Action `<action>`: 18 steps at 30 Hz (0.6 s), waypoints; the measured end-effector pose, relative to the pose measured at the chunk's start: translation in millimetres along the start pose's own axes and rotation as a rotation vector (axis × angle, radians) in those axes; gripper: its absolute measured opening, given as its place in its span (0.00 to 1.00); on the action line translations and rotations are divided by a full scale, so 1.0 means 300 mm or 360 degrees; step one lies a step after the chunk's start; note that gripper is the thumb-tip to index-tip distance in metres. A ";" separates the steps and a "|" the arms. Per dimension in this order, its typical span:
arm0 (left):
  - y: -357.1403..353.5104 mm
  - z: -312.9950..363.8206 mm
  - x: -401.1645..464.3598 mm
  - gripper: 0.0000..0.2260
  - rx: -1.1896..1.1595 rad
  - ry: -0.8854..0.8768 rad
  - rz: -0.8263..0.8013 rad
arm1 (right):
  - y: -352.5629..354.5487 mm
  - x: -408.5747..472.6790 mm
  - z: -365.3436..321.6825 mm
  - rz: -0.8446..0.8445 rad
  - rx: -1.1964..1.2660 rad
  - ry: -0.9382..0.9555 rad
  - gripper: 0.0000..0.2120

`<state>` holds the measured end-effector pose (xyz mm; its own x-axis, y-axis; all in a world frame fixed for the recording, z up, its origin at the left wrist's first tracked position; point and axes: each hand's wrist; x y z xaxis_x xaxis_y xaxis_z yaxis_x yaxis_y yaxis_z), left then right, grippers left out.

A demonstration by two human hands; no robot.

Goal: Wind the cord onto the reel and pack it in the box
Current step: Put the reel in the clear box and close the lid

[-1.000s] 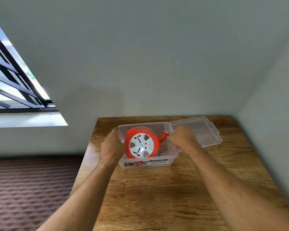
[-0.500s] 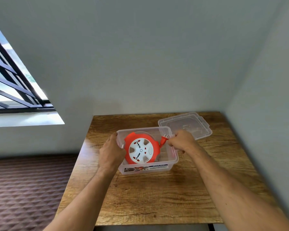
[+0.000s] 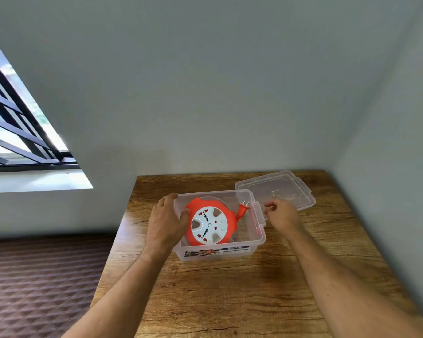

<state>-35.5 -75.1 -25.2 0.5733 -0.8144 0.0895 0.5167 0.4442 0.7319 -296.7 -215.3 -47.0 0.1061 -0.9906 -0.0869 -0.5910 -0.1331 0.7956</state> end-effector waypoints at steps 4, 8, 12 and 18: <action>-0.026 0.011 0.029 0.24 -0.0004 -0.0035 -0.0049 | -0.042 -0.010 0.010 -0.0343 -0.0511 0.0310 0.12; -0.049 0.011 0.036 0.22 -0.0026 -0.0022 -0.0055 | -0.073 -0.008 0.010 -0.0317 -0.0626 0.0373 0.14; -0.060 0.006 0.042 0.21 -0.0012 -0.0008 -0.0022 | -0.094 0.007 -0.007 -0.0259 -0.0594 0.0410 0.11; -0.055 0.020 0.046 0.21 -0.0081 0.0032 0.0018 | -0.065 0.073 -0.008 -0.0013 -0.0990 0.0636 0.12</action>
<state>-40.0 -95.8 -32.1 0.5918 -0.8018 0.0833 0.5416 0.4721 0.6956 -281.1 -234.4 -63.0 0.4617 -0.8863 0.0359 -0.0391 0.0202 0.9990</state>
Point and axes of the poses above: each hand's wrist, its own x-axis towards the middle knuckle, its own y-axis out of the back of the hand, z = x × y, and after that the axes turned 6 degrees about -x, right-handed
